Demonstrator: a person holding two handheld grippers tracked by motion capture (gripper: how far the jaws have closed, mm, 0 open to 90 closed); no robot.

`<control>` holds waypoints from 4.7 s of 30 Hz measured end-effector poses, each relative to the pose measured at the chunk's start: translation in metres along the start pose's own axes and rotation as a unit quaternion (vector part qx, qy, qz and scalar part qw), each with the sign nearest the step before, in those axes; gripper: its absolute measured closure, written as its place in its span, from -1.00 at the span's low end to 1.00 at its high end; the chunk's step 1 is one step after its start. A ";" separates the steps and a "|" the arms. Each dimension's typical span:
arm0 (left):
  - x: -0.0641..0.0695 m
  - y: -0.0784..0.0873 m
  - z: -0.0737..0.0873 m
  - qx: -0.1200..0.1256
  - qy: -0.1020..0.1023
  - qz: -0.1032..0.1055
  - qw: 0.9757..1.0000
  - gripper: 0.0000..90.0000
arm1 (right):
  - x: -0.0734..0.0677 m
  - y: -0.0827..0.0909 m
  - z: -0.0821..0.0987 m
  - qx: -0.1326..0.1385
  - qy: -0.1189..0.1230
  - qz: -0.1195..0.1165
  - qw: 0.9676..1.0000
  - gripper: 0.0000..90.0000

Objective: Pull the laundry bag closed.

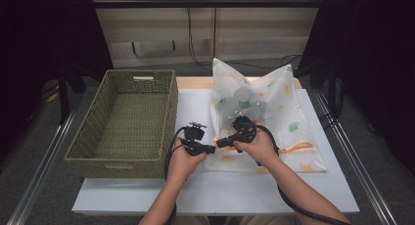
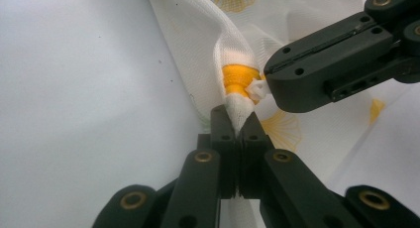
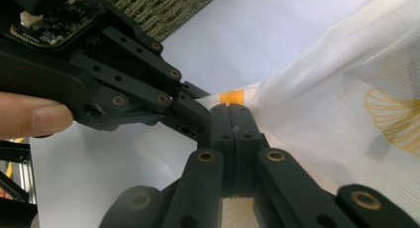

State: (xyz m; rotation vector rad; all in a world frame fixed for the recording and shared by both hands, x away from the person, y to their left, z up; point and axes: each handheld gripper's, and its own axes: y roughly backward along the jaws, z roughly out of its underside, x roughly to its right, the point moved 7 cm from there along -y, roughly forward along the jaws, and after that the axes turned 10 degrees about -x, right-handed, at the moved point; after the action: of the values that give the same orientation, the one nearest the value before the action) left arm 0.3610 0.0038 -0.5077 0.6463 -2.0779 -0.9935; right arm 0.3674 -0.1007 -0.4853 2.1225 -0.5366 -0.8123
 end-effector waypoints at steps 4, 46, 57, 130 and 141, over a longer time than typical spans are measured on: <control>0.000 0.001 -0.001 0.003 0.003 0.002 1.000 0.97 | 0.002 0.002 0.001 0.004 0.003 -0.003 1.000 1.00; 0.007 -0.009 0.002 -0.012 -0.009 0.015 1.000 0.97 | 0.008 -0.007 -0.019 0.064 -0.039 -0.017 0.997 0.93; 0.009 -0.009 0.000 -0.004 -0.011 0.014 1.000 0.97 | 0.006 0.003 -0.017 0.072 -0.020 -0.010 0.997 1.00; 0.004 -0.006 -0.006 0.023 0.017 0.025 0.999 0.97 | 0.013 -0.002 0.000 0.065 -0.036 -0.006 0.997 0.74; 0.004 -0.006 -0.006 0.025 0.016 0.025 0.999 0.97 | 0.015 -0.002 0.002 0.054 -0.035 0.000 0.998 0.90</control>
State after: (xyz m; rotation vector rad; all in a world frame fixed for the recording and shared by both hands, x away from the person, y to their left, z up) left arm 0.3644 -0.0053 -0.5083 0.6293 -2.0867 -0.8995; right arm 0.3773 -0.1095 -0.4937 2.1985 -0.6288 -0.8775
